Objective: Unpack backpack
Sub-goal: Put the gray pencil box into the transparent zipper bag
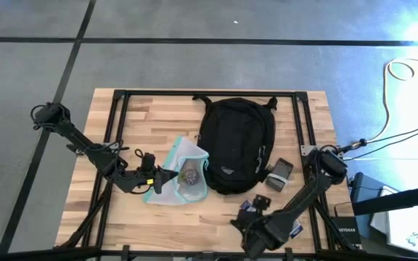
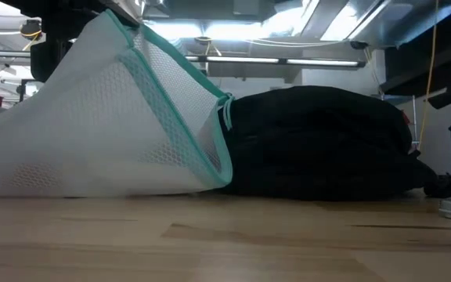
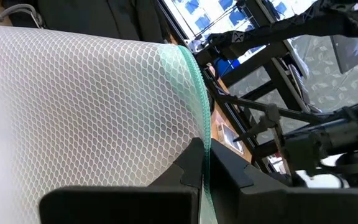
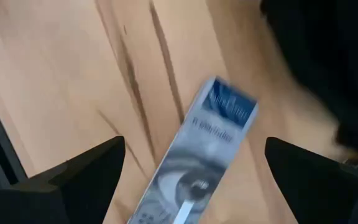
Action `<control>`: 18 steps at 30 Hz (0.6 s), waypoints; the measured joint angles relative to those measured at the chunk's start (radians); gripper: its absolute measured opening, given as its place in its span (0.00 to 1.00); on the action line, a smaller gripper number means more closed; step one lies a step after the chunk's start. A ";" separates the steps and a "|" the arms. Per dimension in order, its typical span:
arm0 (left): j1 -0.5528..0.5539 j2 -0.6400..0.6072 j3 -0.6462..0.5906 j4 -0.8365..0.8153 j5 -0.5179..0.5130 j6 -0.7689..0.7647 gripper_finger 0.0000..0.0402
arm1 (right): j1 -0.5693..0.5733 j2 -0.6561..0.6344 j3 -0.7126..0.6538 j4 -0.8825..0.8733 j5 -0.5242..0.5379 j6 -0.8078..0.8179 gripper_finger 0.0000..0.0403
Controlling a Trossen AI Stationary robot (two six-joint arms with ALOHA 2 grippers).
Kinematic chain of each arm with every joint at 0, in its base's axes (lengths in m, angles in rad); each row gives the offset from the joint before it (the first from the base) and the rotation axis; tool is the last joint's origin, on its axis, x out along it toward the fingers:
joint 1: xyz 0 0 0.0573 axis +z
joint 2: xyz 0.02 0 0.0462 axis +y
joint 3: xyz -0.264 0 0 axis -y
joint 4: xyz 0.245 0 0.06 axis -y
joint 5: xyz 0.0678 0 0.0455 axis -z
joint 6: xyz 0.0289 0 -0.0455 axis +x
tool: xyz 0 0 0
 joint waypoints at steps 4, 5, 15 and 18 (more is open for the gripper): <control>0.000 0.000 0.000 0.000 -0.014 0.000 0.00 | -0.005 0.000 -0.061 0.046 -0.082 0.051 0.92; 0.000 0.000 0.000 0.000 -0.018 0.000 0.00 | -0.012 0.000 -0.079 0.048 -0.088 0.053 0.92; 0.001 0.000 0.000 -0.001 -0.019 0.011 0.00 | -0.075 -0.001 -0.231 0.214 -0.196 -0.024 0.92; 0.001 0.000 0.000 -0.002 -0.019 0.010 0.00 | -0.078 -0.012 -0.252 0.212 -0.187 -0.005 0.92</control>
